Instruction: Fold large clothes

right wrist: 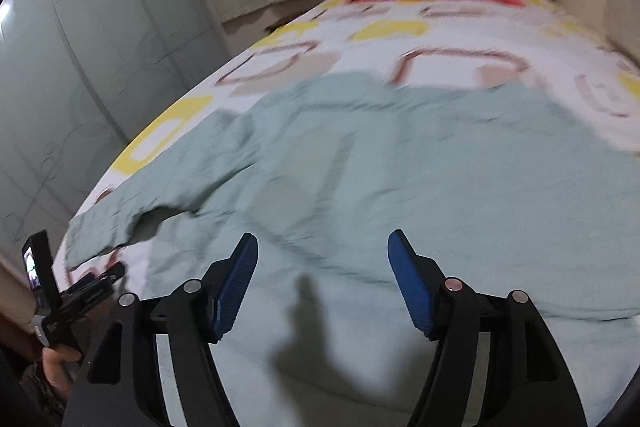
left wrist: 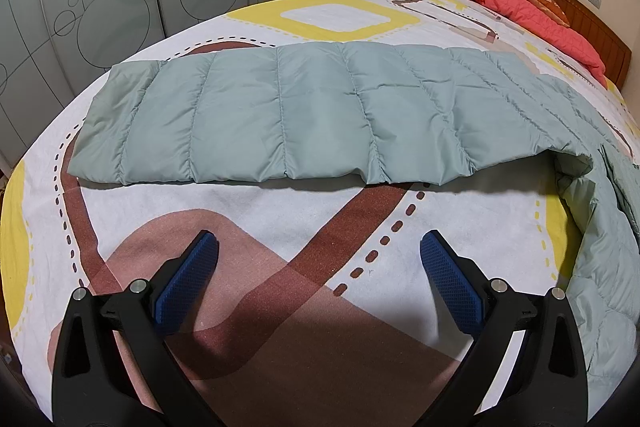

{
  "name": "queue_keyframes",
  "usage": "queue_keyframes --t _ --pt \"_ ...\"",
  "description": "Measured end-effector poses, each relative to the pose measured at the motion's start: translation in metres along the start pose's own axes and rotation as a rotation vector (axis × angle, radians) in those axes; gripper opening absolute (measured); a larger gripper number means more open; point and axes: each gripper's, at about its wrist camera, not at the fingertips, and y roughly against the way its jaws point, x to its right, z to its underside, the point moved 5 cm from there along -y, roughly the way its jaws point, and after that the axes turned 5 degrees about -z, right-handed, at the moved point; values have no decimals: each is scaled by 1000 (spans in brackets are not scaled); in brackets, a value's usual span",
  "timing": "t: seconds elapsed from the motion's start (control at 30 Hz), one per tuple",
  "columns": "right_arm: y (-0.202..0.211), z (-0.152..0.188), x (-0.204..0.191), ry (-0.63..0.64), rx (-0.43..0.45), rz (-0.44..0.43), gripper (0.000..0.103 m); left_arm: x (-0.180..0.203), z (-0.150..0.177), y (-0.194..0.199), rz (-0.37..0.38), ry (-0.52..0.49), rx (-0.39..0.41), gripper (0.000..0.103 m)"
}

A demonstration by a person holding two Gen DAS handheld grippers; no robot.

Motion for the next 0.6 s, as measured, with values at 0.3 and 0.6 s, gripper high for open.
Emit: queue_keyframes --t 0.3,0.6 --pt "71 -28 203 -307 140 379 34 0 -1 -1 -12 -9 3 101" --pt "1 -16 237 -281 -11 373 33 2 -1 -3 -21 -15 5 101"
